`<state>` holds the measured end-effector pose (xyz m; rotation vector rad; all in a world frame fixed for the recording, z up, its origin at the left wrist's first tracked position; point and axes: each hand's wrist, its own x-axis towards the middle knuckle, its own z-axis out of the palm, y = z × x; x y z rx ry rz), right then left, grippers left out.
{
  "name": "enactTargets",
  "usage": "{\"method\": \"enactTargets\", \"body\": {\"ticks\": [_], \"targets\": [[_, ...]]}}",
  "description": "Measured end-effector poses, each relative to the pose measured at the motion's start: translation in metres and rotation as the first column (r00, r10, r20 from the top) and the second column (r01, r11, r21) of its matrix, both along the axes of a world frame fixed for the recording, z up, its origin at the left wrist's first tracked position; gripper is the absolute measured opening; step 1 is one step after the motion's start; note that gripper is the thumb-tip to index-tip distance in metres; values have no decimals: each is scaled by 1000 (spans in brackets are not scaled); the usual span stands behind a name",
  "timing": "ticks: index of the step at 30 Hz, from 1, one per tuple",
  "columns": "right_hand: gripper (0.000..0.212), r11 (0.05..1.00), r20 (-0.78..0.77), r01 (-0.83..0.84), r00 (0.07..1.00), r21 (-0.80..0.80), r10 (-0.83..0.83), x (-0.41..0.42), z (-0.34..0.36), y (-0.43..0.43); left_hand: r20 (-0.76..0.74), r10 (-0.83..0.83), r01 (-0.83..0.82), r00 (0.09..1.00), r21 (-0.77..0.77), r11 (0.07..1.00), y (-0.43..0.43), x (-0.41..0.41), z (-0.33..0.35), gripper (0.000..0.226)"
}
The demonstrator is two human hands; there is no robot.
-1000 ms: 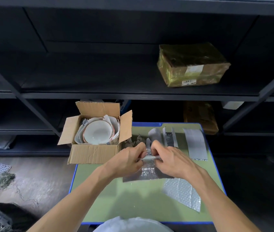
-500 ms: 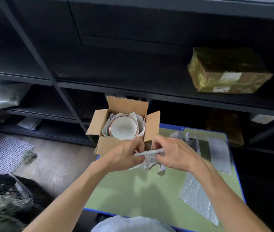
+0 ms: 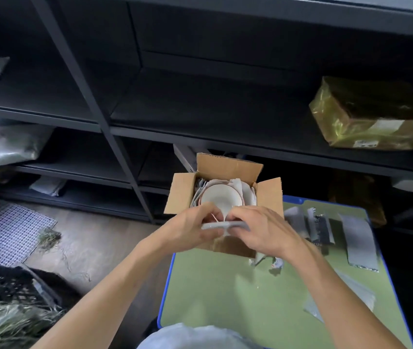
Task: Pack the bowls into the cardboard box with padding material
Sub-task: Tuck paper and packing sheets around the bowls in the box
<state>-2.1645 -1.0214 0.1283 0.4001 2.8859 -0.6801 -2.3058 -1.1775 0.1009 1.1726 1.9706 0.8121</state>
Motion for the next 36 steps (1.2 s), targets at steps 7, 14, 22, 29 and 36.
{"method": "enactTargets", "body": {"ticks": [7, 14, 22, 29, 36], "targets": [[11, 961, -110, 177, 981, 212, -157, -29, -4, -29, 24, -46, 46, 999, -13, 999, -9, -20, 2, 19], [12, 907, -243, 386, 908, 168, -341, -46, -9, -55, 236, -58, 46, 970, 56, 997, -4, -31, 2, 37], [66, 929, -77, 322, 937, -183, -340, -44, -10, -66, 346, 157, -165, 925, -5, 986, 12, -32, -9, 34], [43, 936, -169, 315, 926, -155, -339, -38, -20, -47, 551, 59, -88, 833, 27, 996, 17, -29, 0, 29], [37, 922, -200, 293, 917, -254, -346, -59, -21, -27, 336, 113, -134, 935, 40, 990, 11, -60, 13, 21]]}}
